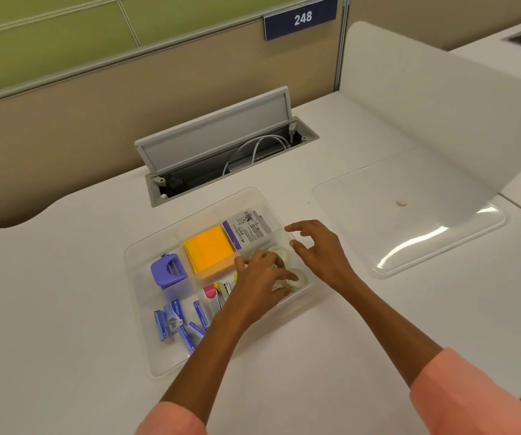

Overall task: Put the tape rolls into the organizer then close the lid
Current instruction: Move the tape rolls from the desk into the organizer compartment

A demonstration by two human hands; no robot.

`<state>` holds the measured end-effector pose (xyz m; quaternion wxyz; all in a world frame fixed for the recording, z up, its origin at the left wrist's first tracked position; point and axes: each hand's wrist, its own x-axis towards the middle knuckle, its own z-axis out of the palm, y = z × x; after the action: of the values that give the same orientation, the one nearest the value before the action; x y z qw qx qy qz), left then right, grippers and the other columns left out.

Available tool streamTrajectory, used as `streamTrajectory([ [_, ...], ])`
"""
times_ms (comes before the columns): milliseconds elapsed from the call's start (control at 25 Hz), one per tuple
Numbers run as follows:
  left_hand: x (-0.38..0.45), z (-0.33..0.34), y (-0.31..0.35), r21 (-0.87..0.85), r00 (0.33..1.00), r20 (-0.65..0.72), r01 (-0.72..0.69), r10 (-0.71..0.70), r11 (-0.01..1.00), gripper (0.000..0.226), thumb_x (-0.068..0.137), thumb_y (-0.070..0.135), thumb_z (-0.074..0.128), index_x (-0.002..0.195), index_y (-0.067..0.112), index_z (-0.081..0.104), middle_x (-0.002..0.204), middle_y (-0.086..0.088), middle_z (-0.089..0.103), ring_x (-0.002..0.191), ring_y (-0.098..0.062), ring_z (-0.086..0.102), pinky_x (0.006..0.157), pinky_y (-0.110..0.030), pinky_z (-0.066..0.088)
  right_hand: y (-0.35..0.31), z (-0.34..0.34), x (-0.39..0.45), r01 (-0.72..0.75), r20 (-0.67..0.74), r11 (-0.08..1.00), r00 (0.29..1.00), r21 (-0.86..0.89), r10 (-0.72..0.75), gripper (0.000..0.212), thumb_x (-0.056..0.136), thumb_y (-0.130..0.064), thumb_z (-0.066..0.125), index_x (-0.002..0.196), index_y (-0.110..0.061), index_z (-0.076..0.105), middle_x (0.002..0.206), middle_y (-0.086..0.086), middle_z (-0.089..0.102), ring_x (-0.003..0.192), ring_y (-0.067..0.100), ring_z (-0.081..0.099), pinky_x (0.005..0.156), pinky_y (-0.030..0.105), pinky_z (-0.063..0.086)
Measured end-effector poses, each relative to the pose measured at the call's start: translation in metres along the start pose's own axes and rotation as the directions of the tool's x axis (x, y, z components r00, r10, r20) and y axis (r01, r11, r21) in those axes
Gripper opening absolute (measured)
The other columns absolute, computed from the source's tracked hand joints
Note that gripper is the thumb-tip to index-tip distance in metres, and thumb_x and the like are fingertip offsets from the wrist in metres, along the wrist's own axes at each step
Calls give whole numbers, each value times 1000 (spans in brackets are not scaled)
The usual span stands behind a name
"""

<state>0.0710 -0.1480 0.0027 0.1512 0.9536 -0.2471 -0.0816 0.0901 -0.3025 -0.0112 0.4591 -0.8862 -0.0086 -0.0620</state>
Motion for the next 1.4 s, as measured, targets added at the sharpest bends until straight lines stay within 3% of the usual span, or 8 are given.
streamTrajectory([
  [160, -8, 0, -3, 30, 993, -110, 50, -46, 998, 34, 82, 41, 59, 115, 31, 59, 130, 4, 54, 131, -17, 31, 102, -41, 12, 2, -8, -2, 31, -11, 999, 999, 8, -31, 24, 89, -18, 55, 112, -21, 59, 125, 8, 54, 110, 22, 53, 89, 49, 51],
  [280, -16, -1, -5, 40, 972, -208, 123, -112, 992, 26, 86, 31, 55, 109, 23, 64, 128, -1, 53, 129, -21, 32, 101, -41, 17, -3, -13, -2, 79, 25, 990, 997, -116, -77, 28, 90, -13, 51, 112, -27, 59, 138, 8, 45, 124, 27, 43, 99, 51, 41],
  [560, -17, 2, -3, 155, 979, -57, 201, -194, 967, 32, 94, 28, 41, 123, 28, 53, 135, -4, 40, 133, -25, 19, 105, -42, 20, -23, -1, -9, 389, 374, 794, 901, -467, -221, 33, 85, -12, 61, 108, -35, 64, 157, 3, 7, 143, 32, -6, 111, 58, 5],
  [720, -18, 2, -4, 156, 973, -53, 232, -226, 960, 32, 93, 31, 41, 122, 28, 54, 137, -3, 38, 134, -25, 16, 108, -42, 18, -21, 6, -11, 429, 447, 729, 875, -533, -187, 30, 86, -19, 59, 111, -36, 62, 157, 2, -7, 140, 32, -21, 111, 61, -3],
  [920, -21, 1, -7, 127, 968, -60, 250, -244, 960, 33, 93, 34, 40, 119, 26, 58, 137, -1, 40, 135, -23, 16, 110, -42, 16, -23, 5, -13, 389, 466, 764, 875, -514, -132, 32, 88, -14, 55, 113, -34, 62, 157, 3, -10, 140, 33, -23, 112, 60, -5],
  [1080, -23, 2, -5, 101, 973, -92, 223, -214, 970, 30, 92, 32, 43, 117, 26, 60, 138, -1, 40, 135, -22, 16, 110, -41, 15, -26, -3, -16, 315, 413, 854, 901, -413, -133, 28, 88, -10, 52, 99, -30, 69, 157, 0, 0, 143, 29, -16, 113, 55, 0],
  [1400, -26, 2, -3, 57, 976, -112, 196, -189, 979, 20, 88, 30, 52, 99, 25, 68, 139, 0, 39, 136, -22, 14, 108, -41, 15, -15, 1, -27, 321, 325, 832, 928, -453, -181, 14, 81, -12, 65, 78, -23, 73, 154, 8, 20, 143, 33, 1, 112, 60, 14],
])
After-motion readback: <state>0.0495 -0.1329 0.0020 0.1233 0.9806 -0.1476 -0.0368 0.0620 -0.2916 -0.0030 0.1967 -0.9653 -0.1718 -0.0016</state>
